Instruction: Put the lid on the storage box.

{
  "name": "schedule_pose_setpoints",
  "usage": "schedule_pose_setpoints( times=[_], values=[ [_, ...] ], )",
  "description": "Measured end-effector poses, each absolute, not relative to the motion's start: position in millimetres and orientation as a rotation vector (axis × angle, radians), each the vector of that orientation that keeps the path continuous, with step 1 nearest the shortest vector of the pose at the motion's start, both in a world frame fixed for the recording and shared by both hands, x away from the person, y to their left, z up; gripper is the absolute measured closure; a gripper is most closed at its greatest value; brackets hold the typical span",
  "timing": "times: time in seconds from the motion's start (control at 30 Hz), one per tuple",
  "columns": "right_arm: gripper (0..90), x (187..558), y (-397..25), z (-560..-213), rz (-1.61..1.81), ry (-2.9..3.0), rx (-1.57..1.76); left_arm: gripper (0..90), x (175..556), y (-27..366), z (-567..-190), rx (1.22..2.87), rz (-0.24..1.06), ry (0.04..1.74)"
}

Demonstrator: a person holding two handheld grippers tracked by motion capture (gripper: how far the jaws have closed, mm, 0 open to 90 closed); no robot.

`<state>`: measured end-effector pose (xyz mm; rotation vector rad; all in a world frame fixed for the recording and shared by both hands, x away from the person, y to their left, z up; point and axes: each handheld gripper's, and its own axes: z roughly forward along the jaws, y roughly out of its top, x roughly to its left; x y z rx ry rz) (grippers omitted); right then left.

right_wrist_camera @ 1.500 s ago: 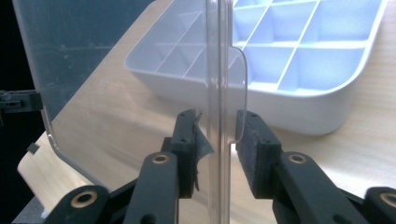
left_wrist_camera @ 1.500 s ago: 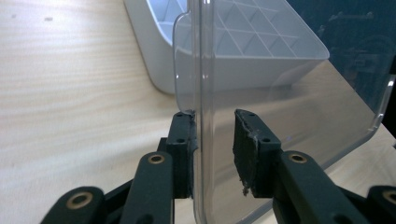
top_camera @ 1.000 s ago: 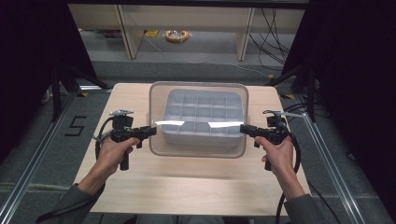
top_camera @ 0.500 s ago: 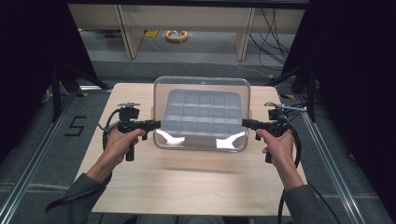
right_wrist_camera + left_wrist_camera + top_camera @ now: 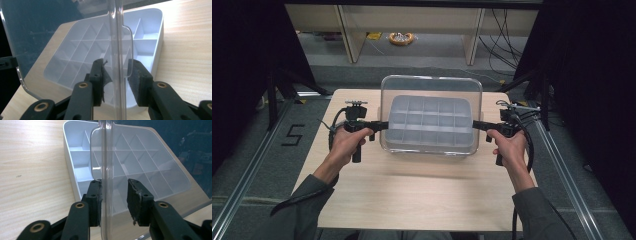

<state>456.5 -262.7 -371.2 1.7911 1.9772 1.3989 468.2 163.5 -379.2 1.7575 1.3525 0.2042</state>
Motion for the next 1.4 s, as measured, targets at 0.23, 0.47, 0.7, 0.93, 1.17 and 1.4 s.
schedule_pose_setpoints(
  times=[0.23, 0.47, 0.7, 0.93, 1.17, 1.4],
  values=[
    [65.3, 473, -265, -373, 1.345, 1.971, 1.876, 61.9, 486, 157, -380, 1.777, 0.194, 1.376],
    [64.9, 486, -263, -376, 1.351, 1.941, 1.983, 61.3, 501, 154, -387, 1.763, 0.169, 1.425],
    [63.9, 495, -261, -381, 1.323, 1.94, 1.97, 61.1, 508, 154, -391, 1.764, 0.169, 1.431],
    [61.6, 506, -257, -382, 1.255, 1.955, 1.984, 59.1, 514, 151, -393, 1.76, 0.165, 1.465],
    [59.7, 513, -256, -387, 1.188, 1.962, 2.012, 58.2, 521, 147, -399, 1.764, 0.173, 1.494],
    [57.1, 523, -253, -397, 1.184, 1.914, 2.095, 55.7, 527, 141, -408, 1.774, 0.181, 1.523]
  ],
)
